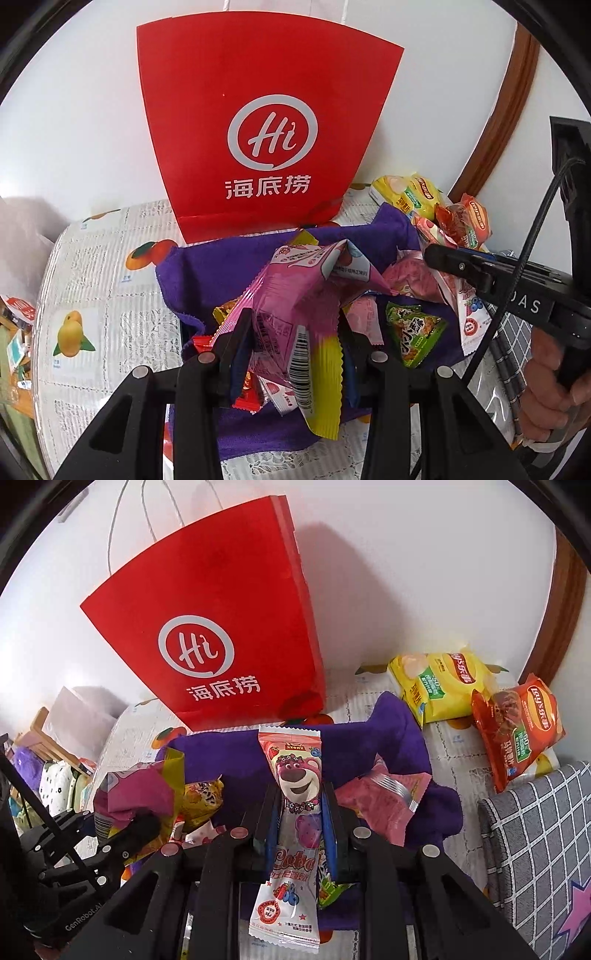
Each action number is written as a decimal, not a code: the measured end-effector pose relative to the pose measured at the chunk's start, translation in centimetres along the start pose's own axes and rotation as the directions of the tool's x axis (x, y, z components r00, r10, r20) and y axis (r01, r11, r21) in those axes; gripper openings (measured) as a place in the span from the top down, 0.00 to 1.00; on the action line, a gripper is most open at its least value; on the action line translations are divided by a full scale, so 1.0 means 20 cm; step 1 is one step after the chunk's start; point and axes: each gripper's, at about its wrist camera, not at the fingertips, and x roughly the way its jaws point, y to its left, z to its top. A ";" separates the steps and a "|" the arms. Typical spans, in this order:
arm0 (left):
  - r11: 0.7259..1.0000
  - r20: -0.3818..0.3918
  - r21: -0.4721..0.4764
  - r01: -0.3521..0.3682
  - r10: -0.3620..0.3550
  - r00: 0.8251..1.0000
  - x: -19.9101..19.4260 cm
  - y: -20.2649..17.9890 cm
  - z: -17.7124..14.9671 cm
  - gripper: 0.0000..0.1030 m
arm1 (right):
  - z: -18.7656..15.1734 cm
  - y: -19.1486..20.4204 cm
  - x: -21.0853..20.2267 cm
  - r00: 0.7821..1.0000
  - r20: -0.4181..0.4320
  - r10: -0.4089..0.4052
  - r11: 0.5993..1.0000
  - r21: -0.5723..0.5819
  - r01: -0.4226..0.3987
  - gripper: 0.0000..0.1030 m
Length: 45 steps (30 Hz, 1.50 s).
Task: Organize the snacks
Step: 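Carry the bear wrapper in the right tool while the left carries the pink bag, then lower the bear wrapper onto the towel and open the right tool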
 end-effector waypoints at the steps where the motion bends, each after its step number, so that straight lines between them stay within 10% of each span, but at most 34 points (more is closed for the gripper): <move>1: 1.000 -0.001 -0.002 -0.002 0.002 1.000 0.00 0.00 0.00 0.62 | 0.00 0.00 0.00 1.000 -0.002 -0.003 1.000 -0.001 0.003 0.77; 45: 1.000 -0.013 -0.004 0.011 -0.011 1.000 0.01 -0.02 -0.01 0.62 | -0.06 0.02 0.27 0.986 -0.167 -0.031 1.000 -0.001 0.031 0.75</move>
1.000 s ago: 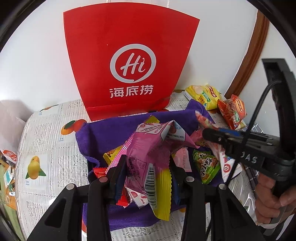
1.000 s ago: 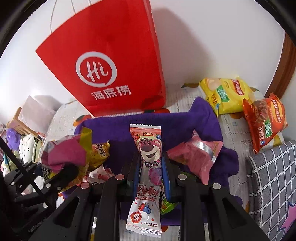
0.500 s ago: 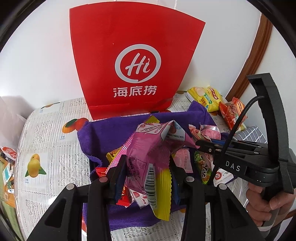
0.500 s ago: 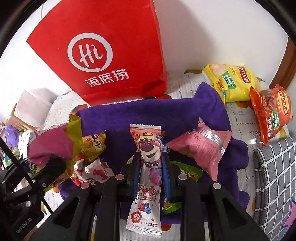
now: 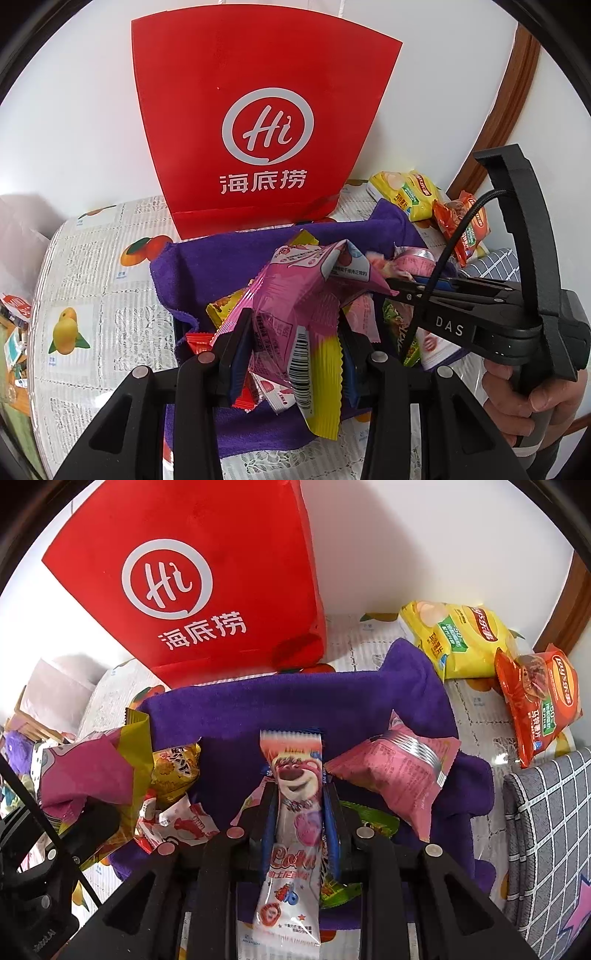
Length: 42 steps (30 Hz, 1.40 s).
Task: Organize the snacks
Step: 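Lower the bear wrapper onto the towel and open the right tool, then lower the pink bag onto the towel and open the left tool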
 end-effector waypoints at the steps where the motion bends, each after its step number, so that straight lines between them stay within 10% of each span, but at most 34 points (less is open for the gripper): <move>1: 1.000 0.001 0.000 0.000 0.000 1.000 0.00 0.00 0.00 0.62 | 0.00 0.00 0.00 1.000 -0.002 0.000 1.000 0.000 0.000 0.73; 42: 1.000 -0.024 0.027 -0.008 0.009 1.000 0.07 -0.09 -0.02 0.62 | 0.05 -0.18 -0.41 0.979 0.194 0.068 0.991 0.097 -0.088 0.61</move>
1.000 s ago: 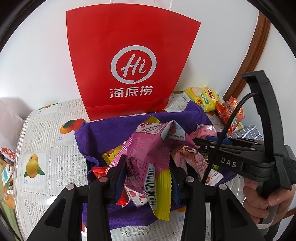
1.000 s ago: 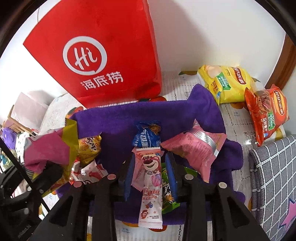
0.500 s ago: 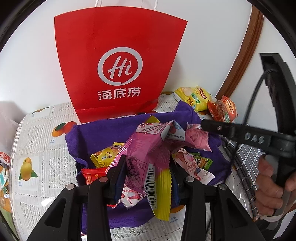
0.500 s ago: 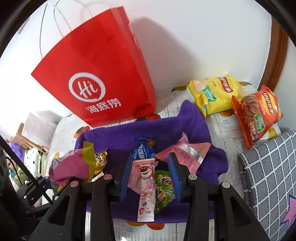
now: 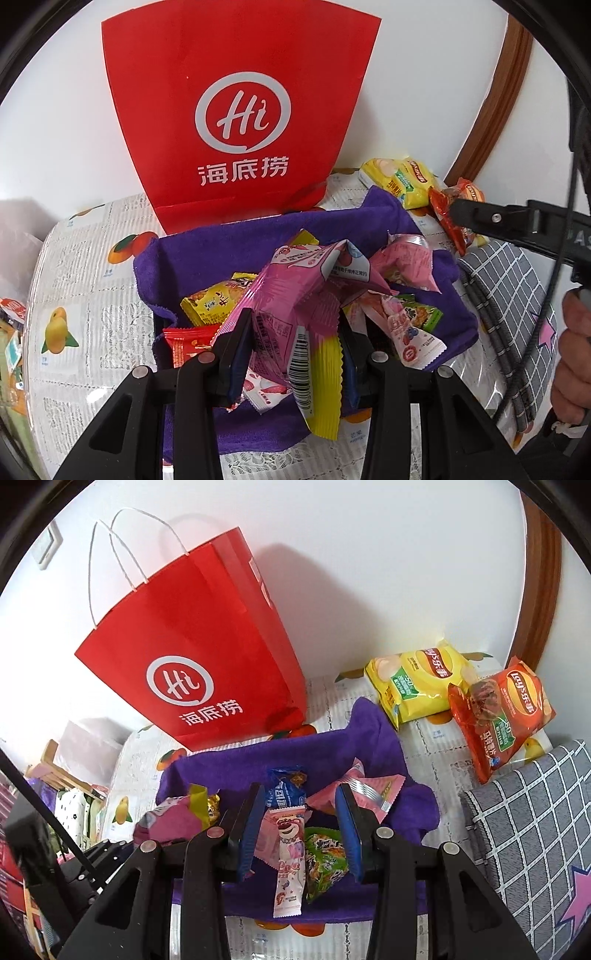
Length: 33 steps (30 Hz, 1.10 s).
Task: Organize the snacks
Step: 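Lower the pink bag onto the towel and open the left tool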
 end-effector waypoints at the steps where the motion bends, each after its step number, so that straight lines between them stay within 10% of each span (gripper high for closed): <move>1: 1.000 -0.002 -0.002 0.002 -0.002 1.000 0.00 0.00 0.00 0.62 | 0.00 0.00 0.00 1.000 0.002 0.000 1.000 -0.002 0.000 0.61; 33: 0.995 -0.046 -0.077 0.058 -0.061 0.997 0.02 0.05 0.01 0.52 | -0.04 0.08 0.08 0.998 -0.055 -0.003 0.998 -0.055 0.000 0.59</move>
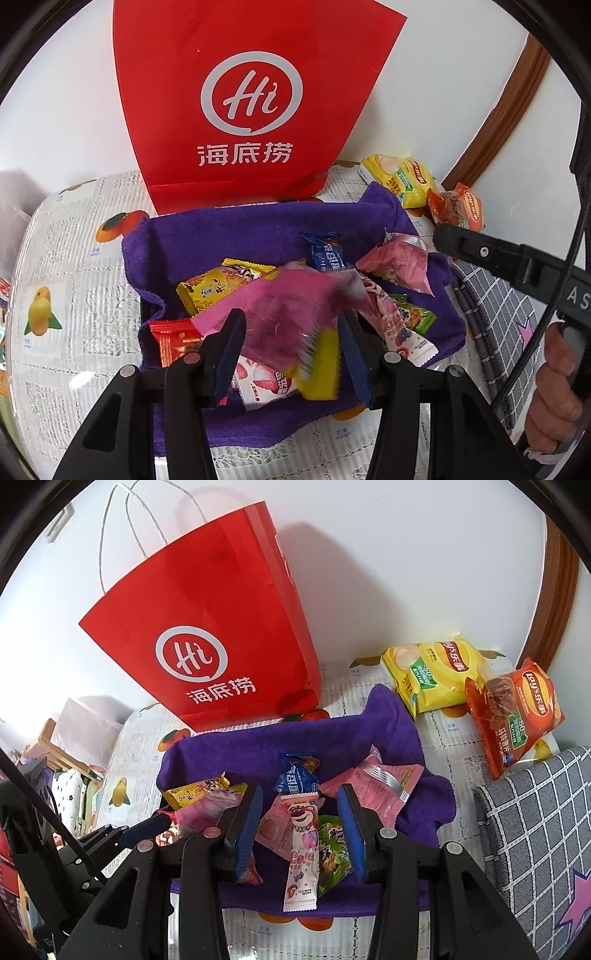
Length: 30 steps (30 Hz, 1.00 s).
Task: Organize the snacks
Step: 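Lower the pink bag onto the towel and open the left tool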
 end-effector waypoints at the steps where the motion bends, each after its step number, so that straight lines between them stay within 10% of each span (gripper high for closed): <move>1: 1.000 0.001 0.001 -0.002 0.002 1.000 0.00 0.00 0.00 0.52 | 0.00 0.00 0.00 1.000 -0.001 0.000 1.000 0.000 0.000 0.59; 30: 0.999 0.077 0.029 -0.024 0.022 0.997 -0.12 -0.01 0.03 0.40 | 0.00 0.01 -0.06 1.000 0.030 0.006 1.000 0.017 -0.006 0.56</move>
